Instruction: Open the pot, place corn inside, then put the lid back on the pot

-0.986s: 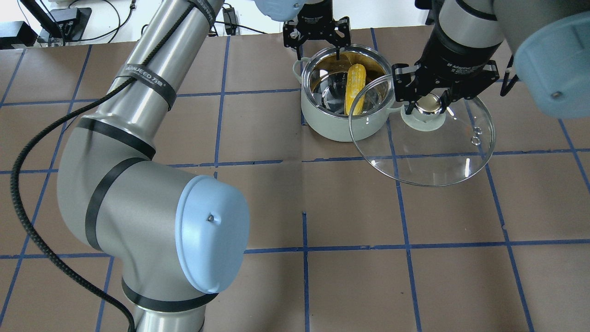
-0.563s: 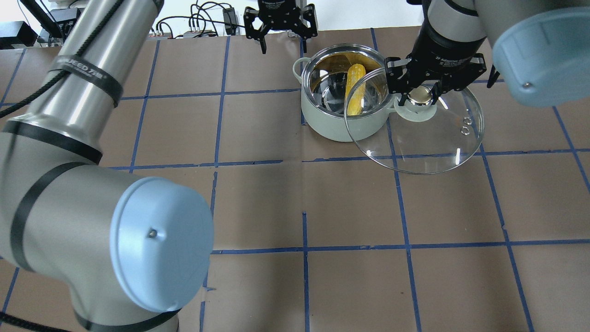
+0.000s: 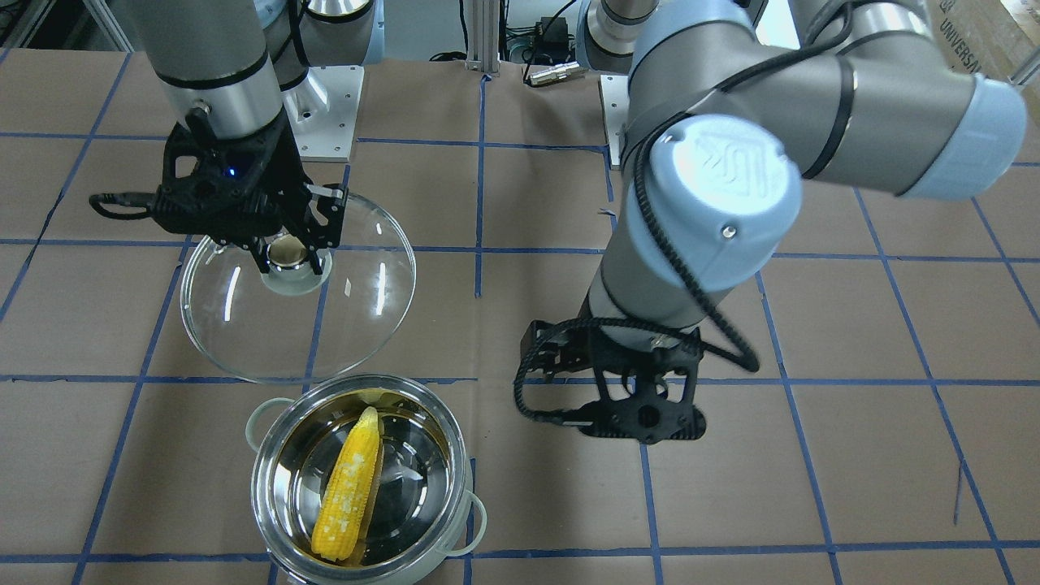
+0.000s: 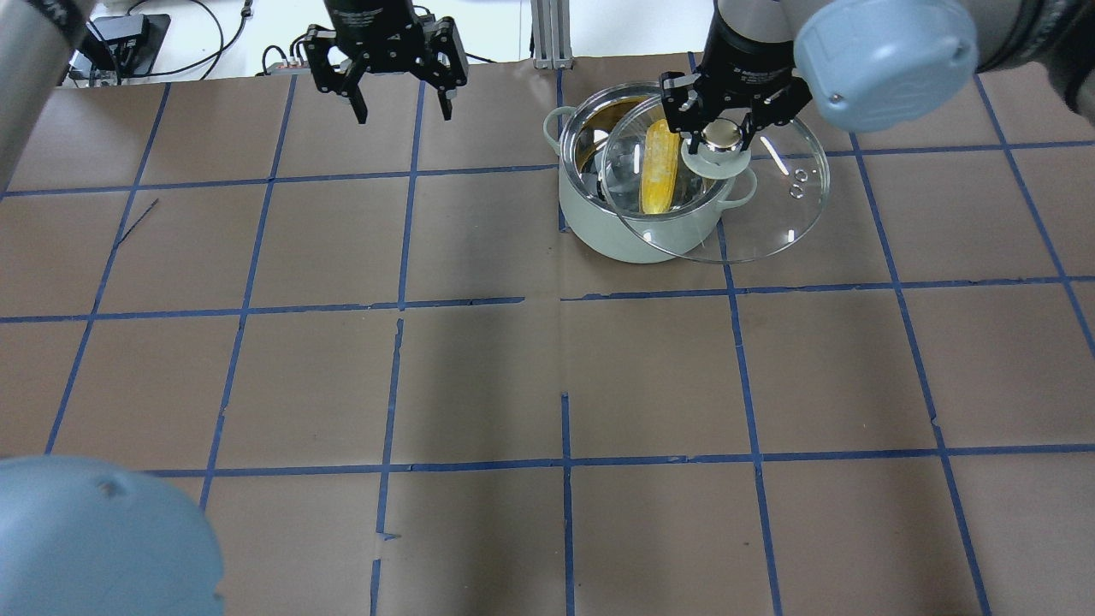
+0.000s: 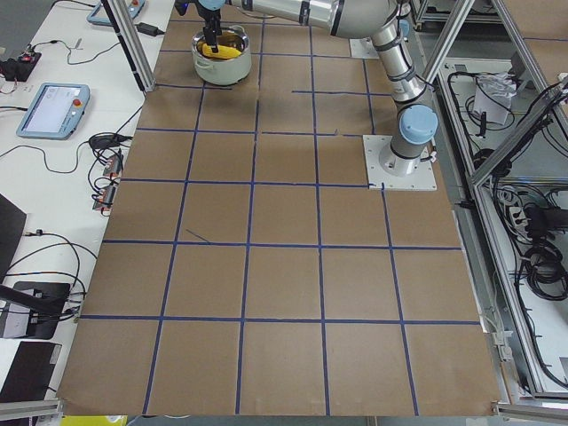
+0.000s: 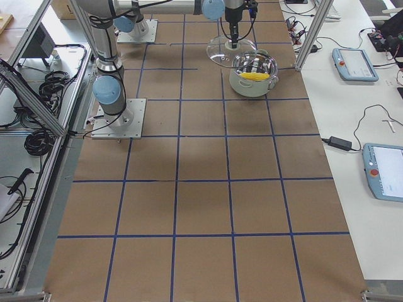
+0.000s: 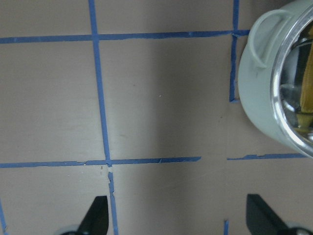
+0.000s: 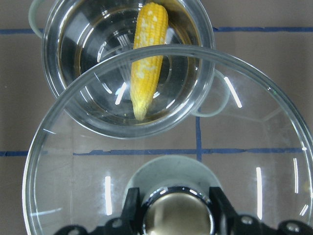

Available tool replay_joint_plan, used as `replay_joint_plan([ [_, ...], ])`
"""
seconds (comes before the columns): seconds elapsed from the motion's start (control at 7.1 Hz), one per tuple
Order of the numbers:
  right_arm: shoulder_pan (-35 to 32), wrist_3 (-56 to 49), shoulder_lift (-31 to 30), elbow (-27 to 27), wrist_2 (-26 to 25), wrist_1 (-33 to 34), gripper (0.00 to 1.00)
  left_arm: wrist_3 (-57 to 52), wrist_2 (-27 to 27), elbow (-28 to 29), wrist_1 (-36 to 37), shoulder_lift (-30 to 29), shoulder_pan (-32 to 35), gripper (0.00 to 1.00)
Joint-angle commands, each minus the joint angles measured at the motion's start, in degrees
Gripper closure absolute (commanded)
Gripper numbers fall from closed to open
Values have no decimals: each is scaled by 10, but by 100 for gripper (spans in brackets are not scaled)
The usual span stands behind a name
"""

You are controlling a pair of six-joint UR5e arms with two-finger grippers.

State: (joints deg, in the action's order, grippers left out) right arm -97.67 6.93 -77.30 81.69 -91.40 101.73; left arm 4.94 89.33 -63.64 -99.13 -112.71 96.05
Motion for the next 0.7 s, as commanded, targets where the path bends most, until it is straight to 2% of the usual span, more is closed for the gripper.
replay_joint_plan([
  [0.0,-9,-2,84,-57,-1,29,89,-73,1,-111,26,106,-47,0],
  [0.14,-10,-1,110,-72,-1,44,88,-71,2,-129,34,129,-53,0],
  [0.56,-10,-4,174,-93,-8,96,87,-72,4,-133,29,144,-54,0],
])
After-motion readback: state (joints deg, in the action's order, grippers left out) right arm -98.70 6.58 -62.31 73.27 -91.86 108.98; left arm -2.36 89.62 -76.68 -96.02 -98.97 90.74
